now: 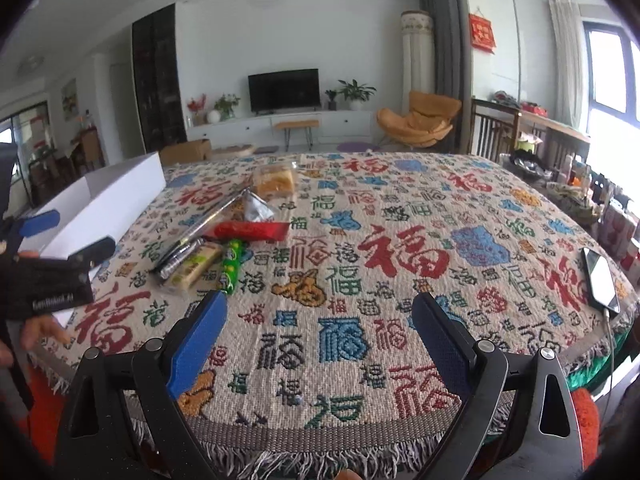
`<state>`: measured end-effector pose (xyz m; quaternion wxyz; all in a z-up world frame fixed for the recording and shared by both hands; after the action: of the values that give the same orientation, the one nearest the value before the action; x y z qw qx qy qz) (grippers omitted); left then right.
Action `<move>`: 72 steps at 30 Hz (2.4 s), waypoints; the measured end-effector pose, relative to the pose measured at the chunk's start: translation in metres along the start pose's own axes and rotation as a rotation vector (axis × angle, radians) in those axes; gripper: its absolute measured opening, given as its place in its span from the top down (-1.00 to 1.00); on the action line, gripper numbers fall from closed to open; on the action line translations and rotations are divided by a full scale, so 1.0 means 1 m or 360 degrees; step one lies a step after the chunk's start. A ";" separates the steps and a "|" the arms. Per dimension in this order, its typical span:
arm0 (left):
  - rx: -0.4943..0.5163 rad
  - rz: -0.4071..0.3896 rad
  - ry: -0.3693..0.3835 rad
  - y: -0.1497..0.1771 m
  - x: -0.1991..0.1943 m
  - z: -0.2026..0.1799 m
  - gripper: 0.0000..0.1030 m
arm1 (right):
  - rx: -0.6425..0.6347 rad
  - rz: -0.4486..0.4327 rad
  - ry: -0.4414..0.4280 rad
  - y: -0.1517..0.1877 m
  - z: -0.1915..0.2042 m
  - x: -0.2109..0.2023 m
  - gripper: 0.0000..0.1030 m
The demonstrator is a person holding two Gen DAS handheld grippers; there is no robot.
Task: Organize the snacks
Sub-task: 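Move both tools toward the snack pile on the patterned cloth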
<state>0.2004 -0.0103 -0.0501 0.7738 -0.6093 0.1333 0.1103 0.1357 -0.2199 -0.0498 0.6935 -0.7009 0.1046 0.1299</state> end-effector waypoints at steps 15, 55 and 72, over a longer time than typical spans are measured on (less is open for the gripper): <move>0.0125 0.0166 -0.0260 0.037 0.049 0.043 -1.00 | 0.0056 0.0118 -0.0113 0.032 -0.001 0.044 -0.86; -0.0274 0.0724 0.0261 0.099 0.050 -0.014 -1.00 | -0.0118 0.0586 -0.0071 0.064 0.029 0.082 -0.86; -0.0269 0.0814 0.0251 0.104 0.038 -0.013 -1.00 | -0.0055 0.0653 -0.0016 0.064 0.030 0.086 -0.88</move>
<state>0.2003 0.0018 -0.1609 0.6545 -0.6250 0.3329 0.2650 0.1950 -0.1876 -0.1382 0.6408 -0.6760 0.2395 0.2739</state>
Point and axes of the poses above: each gripper's, at about its wrist camera, not at the fingertips, and x roughly the way its jaws point, z to its left, y to its underside, the point moved 4 cm from there along x, roughly the way its jaws point, and after that the axes turned 12 degrees about -z, right-handed, at the moved point
